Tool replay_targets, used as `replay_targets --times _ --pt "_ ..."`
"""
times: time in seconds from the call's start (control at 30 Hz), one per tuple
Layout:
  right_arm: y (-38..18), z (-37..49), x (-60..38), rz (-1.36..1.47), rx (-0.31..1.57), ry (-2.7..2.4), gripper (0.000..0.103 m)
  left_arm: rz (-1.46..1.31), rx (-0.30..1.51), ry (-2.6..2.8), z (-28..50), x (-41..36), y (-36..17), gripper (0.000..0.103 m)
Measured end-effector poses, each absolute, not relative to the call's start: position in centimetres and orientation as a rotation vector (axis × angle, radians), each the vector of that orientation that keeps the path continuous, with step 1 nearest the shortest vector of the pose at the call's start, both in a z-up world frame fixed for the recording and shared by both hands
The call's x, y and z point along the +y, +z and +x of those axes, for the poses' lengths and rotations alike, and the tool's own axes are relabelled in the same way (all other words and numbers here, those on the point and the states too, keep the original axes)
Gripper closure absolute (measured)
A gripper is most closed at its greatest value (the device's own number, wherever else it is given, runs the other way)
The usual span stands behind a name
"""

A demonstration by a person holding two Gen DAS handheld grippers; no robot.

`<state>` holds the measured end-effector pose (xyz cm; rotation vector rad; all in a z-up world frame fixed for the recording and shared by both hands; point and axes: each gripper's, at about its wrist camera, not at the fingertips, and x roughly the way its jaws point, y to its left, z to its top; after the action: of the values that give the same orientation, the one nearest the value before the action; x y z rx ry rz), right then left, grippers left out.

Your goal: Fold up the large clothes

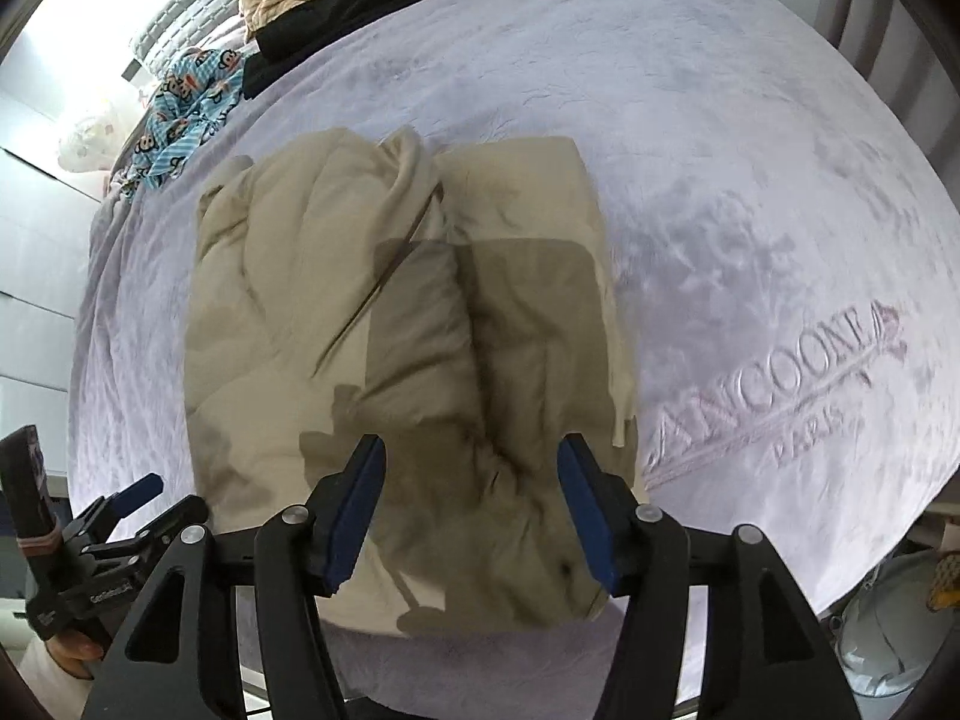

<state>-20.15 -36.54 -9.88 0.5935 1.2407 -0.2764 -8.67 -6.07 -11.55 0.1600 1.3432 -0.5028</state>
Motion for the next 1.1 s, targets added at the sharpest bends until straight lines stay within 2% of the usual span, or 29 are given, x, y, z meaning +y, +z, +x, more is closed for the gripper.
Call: replay_targets --times 0.03,0.07,0.13,0.6,0.83,1.0,1.03,1.1 --pt "-10.0 -19.8 -36.9 0.592 1.246 -0.271 0.037 0.156 1.345 -0.492 -8.2 -6.2 -11.4 0.000" --pt "-10.2 -19.3 -37.3 0.590 1.257 -0.261 0.028 0.153 1.348 -0.482 -8.1 -6.4 -11.6 0.000" --pt "-10.6 -18.4 -38.2 0.586 1.275 -0.233 0.021 0.139 1.362 -0.464 -7.4 -6.7 -11.9 0.000" --pt "-14.0 -15.9 -44.8 0.704 1.277 -0.115 0.016 0.086 1.402 -0.449 -4.3 -9.6 -12.9 0.000" --pt "-15.8 -15.2 -45.6 0.568 1.360 -0.146 0.016 0.068 1.411 -0.450 -3.9 -9.5 -12.9 0.000" --pt "-18.2 -14.7 -45.9 0.736 1.396 -0.006 0.016 0.022 1.433 -0.479 -3.0 -9.2 -13.7 0.000" --pt "-19.0 -14.6 -46.0 0.783 1.402 0.011 0.004 0.009 1.440 -0.484 -2.8 -9.1 -13.8 0.000" --pt "-20.0 -14.5 -46.1 0.840 1.402 0.031 0.000 -0.010 1.447 -0.492 -2.6 -9.0 -14.0 0.000"
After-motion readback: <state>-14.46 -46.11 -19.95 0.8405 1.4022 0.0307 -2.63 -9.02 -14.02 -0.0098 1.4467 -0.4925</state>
